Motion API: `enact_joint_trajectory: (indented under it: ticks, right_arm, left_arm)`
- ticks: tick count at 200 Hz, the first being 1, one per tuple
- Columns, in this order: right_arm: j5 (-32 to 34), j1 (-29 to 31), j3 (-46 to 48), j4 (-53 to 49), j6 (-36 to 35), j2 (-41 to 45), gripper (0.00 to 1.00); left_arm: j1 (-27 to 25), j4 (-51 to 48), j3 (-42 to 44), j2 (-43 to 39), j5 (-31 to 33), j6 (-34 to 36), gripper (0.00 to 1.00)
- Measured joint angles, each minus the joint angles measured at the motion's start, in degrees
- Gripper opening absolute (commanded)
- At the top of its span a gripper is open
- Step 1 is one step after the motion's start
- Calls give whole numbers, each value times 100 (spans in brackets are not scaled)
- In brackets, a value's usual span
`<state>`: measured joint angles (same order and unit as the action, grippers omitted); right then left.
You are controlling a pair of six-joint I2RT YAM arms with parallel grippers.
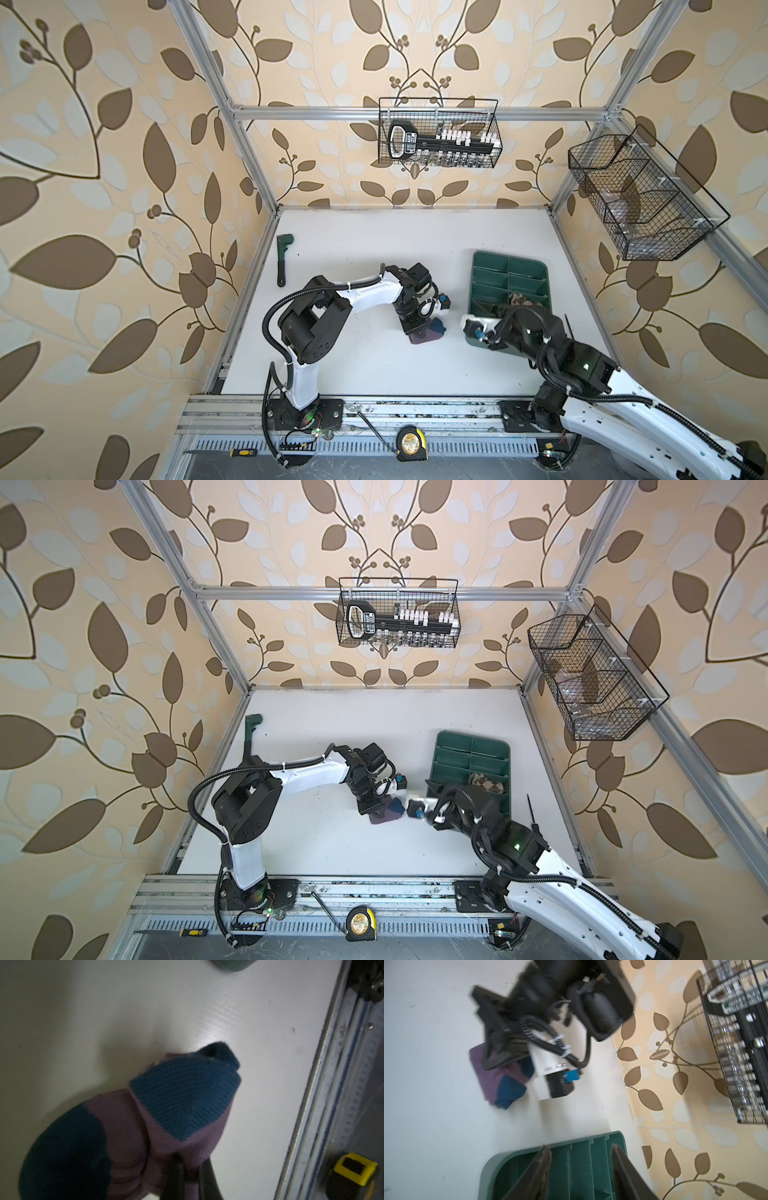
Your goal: Roll the socks
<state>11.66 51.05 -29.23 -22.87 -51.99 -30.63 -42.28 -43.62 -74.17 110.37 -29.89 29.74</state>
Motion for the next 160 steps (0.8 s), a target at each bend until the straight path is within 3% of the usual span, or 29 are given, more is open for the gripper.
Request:
enact_joint_trajectory:
  ticks: [17,33,79,120,144,160]
  right_arm:
    - [289,761,551,293,-315,70,54]
    - [435,1154,914,782,-503,-511,55]
    - [472,1180,866,2603,-728,-3528,56]
    - [365,892,452,3947,-905,-5128,54]
    - [295,846,201,4258,-922,-5598,45]
    - [260,835,94,4288,-931,-5770,30]
  left_arm:
    - [164,-232,-146,201,-404,13,0]
    - [236,-393,-186,302,-632,13,0]
    - [258,-734,-181,376,-896,13,0]
    - [291,-791,-181,382,-916,2,0]
    - [354,-903,-181,382,-870,-7,0]
    - [435,-968,-181,382,-850,-11,0]
